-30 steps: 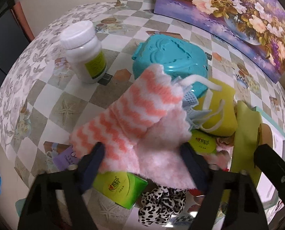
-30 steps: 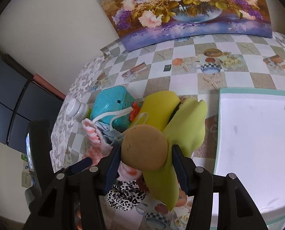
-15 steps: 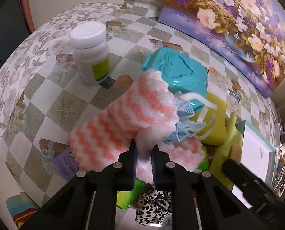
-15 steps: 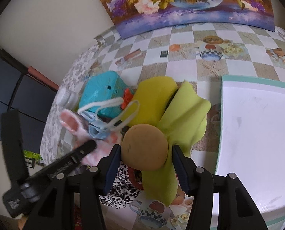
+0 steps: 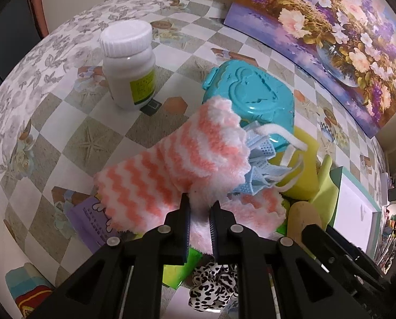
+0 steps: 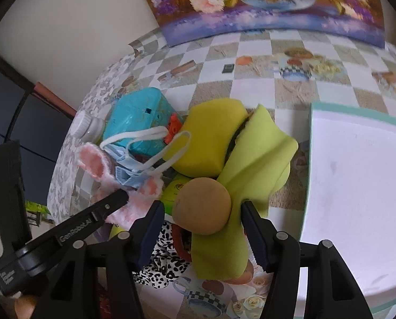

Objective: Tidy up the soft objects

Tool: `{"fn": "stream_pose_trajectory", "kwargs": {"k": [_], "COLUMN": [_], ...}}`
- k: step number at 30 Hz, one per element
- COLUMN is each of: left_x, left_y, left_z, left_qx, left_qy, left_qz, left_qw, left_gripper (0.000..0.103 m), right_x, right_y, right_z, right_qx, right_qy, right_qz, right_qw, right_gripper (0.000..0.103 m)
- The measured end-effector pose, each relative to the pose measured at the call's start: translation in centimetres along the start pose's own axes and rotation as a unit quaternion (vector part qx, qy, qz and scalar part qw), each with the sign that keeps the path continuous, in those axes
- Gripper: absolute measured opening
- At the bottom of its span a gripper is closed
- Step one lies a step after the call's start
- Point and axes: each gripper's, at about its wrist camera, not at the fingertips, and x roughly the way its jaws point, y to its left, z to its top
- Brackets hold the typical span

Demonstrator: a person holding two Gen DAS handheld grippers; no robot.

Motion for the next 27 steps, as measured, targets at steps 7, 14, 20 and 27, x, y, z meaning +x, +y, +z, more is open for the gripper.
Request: {"fn": "stream_pose_trajectory", "kwargs": {"k": [7,14,20,27], "left_x": [0.1,-0.7,-1.3,-1.3], "left_y": [0.3,0.7,1.7,2.5], "left_z": [-0.1,0.1,0.4,0.4], "left_qx": [-0.009,-0.017,-0.041,-0.060], "left_qy": [0.009,-0.005,-0.015,-0.015], "left_qz": [-0.002,0.002,0.004,0.003], "left_qw": [0.9999,0.9998,0.9990,0.9981], "left_gripper": [0.018,0.044,0.047,0.055], "right_x": [-1.0,-0.4,1.2,2.7], "right_y": [0.8,1.4,1.8,1.7], "right_z": [-0.1,-0.2,-0.4,-0.7], "right_qx": [-0.034,-0.045,-0.058,-0.058], "right_qy": [-0.017,-0.011,0.006,0.016], "right_qz": [-0.021,-0.030,-0.039,-0.051], "right_qw": [0.999,0.998,0.998,0.997], "right_gripper": [0.064,0.078,0.078,0.077]}}
